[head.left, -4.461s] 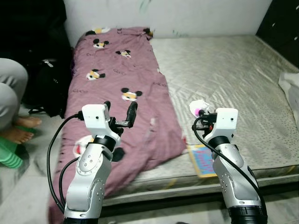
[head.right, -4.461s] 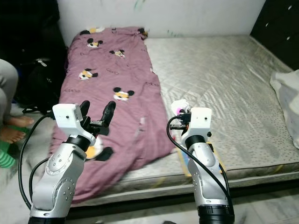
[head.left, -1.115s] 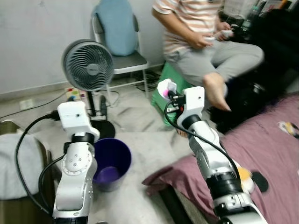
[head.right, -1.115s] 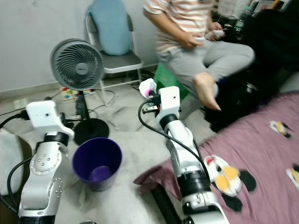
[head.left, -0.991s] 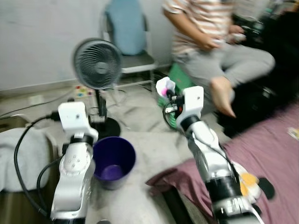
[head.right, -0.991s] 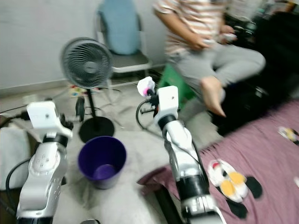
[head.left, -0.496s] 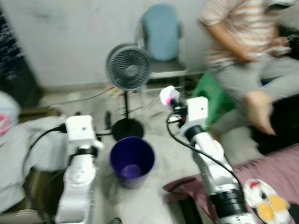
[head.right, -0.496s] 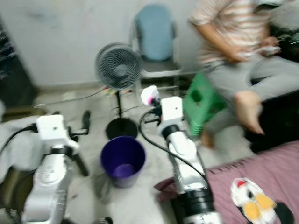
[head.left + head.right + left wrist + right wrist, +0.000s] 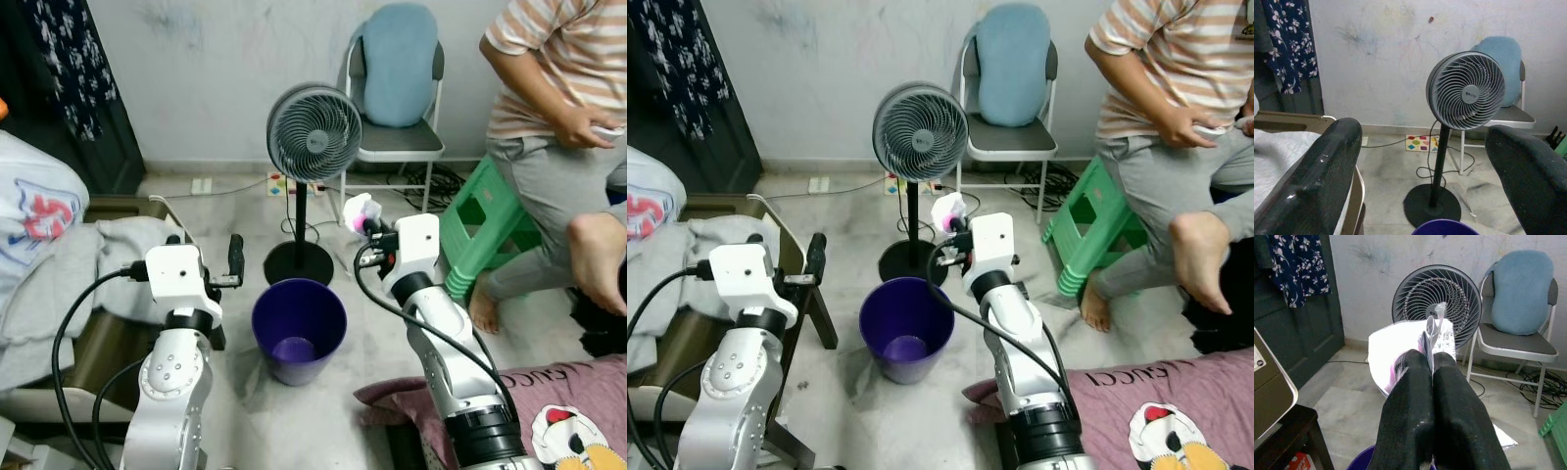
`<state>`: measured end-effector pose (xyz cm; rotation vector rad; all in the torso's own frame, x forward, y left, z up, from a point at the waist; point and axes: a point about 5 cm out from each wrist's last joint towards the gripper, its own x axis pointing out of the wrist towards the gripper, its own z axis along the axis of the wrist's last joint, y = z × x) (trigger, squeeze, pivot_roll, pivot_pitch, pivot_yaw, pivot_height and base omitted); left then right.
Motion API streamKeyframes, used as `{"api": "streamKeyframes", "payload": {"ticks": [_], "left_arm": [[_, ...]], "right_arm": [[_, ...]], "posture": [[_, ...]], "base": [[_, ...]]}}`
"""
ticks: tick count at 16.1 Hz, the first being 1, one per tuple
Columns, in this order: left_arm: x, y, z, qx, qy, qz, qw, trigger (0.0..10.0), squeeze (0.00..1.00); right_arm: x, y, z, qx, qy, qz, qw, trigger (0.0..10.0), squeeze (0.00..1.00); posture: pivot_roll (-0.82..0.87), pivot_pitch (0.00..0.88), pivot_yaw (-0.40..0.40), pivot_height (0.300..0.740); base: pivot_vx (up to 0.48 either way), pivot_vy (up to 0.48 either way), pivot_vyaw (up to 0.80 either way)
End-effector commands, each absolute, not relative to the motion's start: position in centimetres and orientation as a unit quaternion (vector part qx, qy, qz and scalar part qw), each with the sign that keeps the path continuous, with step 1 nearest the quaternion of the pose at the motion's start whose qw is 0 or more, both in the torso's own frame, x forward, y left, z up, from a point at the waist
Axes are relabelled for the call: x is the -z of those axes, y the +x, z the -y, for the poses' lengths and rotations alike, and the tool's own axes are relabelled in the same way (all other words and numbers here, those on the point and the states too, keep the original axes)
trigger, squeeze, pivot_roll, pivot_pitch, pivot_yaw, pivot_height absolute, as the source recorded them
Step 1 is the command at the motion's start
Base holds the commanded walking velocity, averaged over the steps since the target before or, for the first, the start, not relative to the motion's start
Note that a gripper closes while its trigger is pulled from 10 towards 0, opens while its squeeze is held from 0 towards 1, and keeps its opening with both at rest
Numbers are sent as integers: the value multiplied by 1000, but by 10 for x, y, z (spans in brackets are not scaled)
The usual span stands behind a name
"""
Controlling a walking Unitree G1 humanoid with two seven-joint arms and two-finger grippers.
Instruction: Clean up the room
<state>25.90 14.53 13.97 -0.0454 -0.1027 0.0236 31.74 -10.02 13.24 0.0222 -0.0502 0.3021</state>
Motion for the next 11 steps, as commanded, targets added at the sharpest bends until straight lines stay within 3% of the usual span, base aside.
{"api": "streamKeyframes", "payload": {"ticks": [1,3,6,11], "left_arm": [[-143,258,-144,-1,-30,57,998,10000,0],[-145,257,-142,7,-42,59,997,10000,0],[-145,256,-141,14,-46,59,997,10000,0],[-146,254,-141,14,-48,57,997,10000,0]], "right_arm": [[-138,318,100,-147,11,33,988,10000,0],[-139,317,101,-146,7,33,989,10000,0],[-138,314,100,-153,8,30,988,10000,0],[-138,315,98,-156,9,27,987,10000,0]], "posture": [[-9,68,-87,740],[-10,75,-90,740],[-5,85,-96,740],[6,88,-100,740]], "base": [[0,0,0],[0,0,0],[295,0,644],[352,0,0]]}}
